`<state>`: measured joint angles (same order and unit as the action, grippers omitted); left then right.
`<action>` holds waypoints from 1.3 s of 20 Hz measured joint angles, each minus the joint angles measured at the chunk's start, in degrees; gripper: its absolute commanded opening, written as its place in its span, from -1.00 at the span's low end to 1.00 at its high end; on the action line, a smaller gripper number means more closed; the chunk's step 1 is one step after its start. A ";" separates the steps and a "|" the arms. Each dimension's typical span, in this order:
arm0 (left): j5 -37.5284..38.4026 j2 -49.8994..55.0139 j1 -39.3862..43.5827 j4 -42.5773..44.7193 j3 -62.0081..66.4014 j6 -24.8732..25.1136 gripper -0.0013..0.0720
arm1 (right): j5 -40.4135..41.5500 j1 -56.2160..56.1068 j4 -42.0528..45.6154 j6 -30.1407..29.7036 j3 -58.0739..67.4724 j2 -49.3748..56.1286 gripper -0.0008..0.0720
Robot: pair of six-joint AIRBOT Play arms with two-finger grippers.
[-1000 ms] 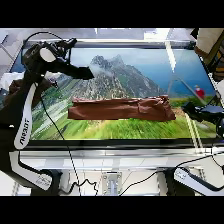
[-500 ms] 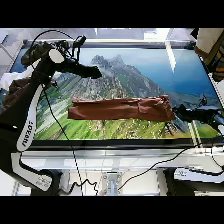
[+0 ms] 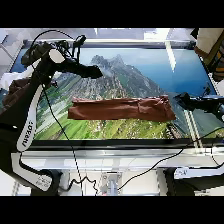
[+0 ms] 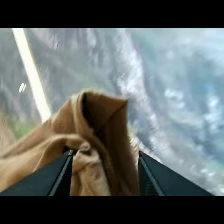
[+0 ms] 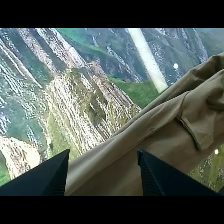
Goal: Fold the shirts.
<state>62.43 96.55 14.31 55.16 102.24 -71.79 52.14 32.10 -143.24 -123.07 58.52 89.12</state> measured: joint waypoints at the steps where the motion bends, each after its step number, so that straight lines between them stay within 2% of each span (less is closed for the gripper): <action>1: 0.00 0.00 0.00 0.00 0.00 0.00 0.29 | 1.88 0.00 -0.04 -0.33 0.48 1.20 0.25; 9: 0.00 0.00 0.00 -0.11 0.00 -0.22 0.29 | 10.99 0.04 3.21 -2.40 1.81 7.52 0.21; 11: 0.00 0.00 0.00 -0.11 0.00 -0.24 0.29 | 13.29 0.04 2.69 -2.86 1.90 9.55 -0.05; 14: 0.04 0.00 0.00 -0.11 0.00 -0.35 0.29 | 17.05 -0.02 1.18 -4.63 1.88 12.07 -0.06; 18: 0.04 0.00 0.00 -0.09 0.00 -0.46 0.29 | 18.16 -0.17 -0.57 -6.43 1.88 13.31 -0.06; 19: 0.04 0.00 0.00 -0.11 0.00 -0.50 0.13 | 18.38 -0.37 -0.85 -6.67 1.88 13.46 -0.06; 20: 0.02 0.00 0.00 -0.11 0.00 -0.85 -0.19 | 18.73 -0.72 -1.09 -6.84 1.88 13.70 -0.06; 21: 0.02 0.00 0.00 -0.11 0.00 -0.85 -0.31 | 19.06 -1.25 -1.22 -6.99 1.90 13.81 -0.13; 22: 0.04 0.00 0.00 -0.11 0.00 -0.85 -0.31 | 19.32 -1.99 -1.25 -7.26 1.88 14.01 -0.18; 23: 0.11 0.11 0.00 -0.11 -0.02 -0.87 -0.31 | 19.43 -2.84 -1.22 -7.67 1.88 14.10 -0.48; 25: 0.70 0.35 0.00 -0.09 -0.04 -1.14 -0.31 | 19.21 -4.55 -0.63 -8.83 1.88 14.16 -0.76; 26: 1.01 0.39 0.00 -0.11 -0.04 -1.11 -0.31 | 19.39 -5.46 -0.63 -9.46 1.88 14.19 -0.84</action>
<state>63.44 96.95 14.31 55.05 102.19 -72.90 71.53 26.63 -143.87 -132.53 60.40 103.31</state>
